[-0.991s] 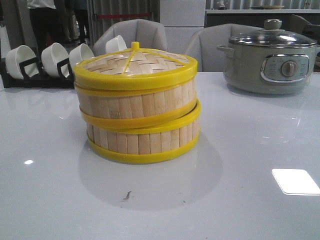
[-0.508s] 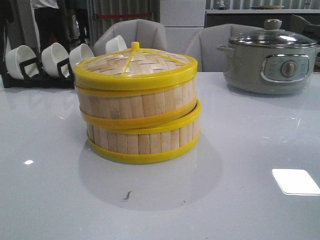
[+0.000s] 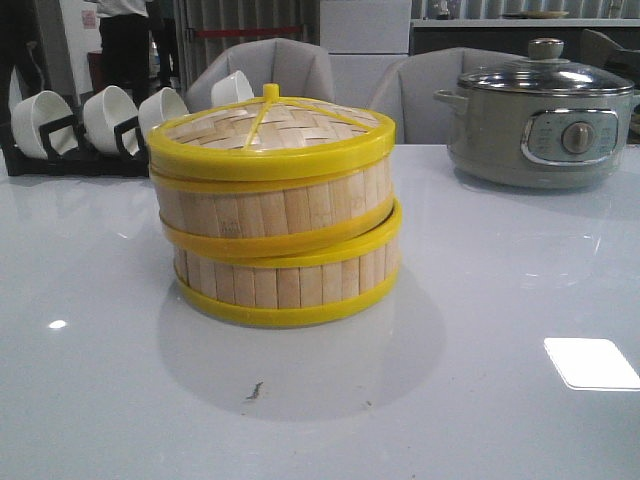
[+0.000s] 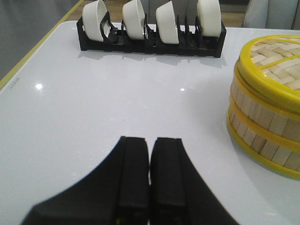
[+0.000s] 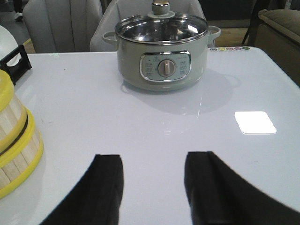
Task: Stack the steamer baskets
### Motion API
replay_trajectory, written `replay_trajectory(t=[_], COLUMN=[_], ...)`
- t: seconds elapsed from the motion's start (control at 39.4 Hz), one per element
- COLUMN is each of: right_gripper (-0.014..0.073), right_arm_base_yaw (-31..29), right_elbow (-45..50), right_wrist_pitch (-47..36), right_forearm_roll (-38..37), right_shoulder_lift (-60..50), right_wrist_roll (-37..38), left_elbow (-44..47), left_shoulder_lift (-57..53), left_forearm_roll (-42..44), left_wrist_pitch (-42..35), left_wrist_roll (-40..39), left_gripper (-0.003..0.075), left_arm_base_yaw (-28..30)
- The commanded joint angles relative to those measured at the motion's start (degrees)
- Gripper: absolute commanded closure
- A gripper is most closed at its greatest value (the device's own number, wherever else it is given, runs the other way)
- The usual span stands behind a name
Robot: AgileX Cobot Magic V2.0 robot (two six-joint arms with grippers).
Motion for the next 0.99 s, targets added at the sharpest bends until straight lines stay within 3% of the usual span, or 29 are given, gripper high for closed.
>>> replay_trajectory(t=[0.0, 0.41, 0.51, 0.64, 0.97], right_gripper=[0.0172, 0.0195, 0.0304, 0.0553, 0.0543], right_arm_base_yaw=[-0.31, -0.31, -0.31, -0.31, -0.31], right_elbow=[0.54, 4.33, 4.33, 4.33, 4.33], right_wrist_pitch=[-5.41, -5.18, -5.13, -5.13, -5.19], right_forearm_roll=[-0.29, -0.29, -0.29, -0.29, -0.29], right_shoulder_lift=[-2.50, -10.40, -10.40, -10.40, -10.40], right_wrist_roll=[-0.36, -0.36, -0.36, -0.36, -0.53], left_elbow=[-1.71, -1.71, -1.71, -1.71, -1.71], left_shoulder_lift=[0.23, 0.23, 0.23, 0.23, 0.23], left_forearm_roll=[0.08, 0.08, 0.08, 0.08, 0.08], left_wrist_pitch=[-4.90, -4.90, -4.90, -4.90, -4.90], left_wrist_roll=[-0.43, -0.43, -0.43, -0.43, -0.43], left_gripper=[0.0636, 0.0636, 0.0636, 0.0636, 0.0636], left_arm_base_yaw=[0.09, 0.09, 0.09, 0.09, 0.09])
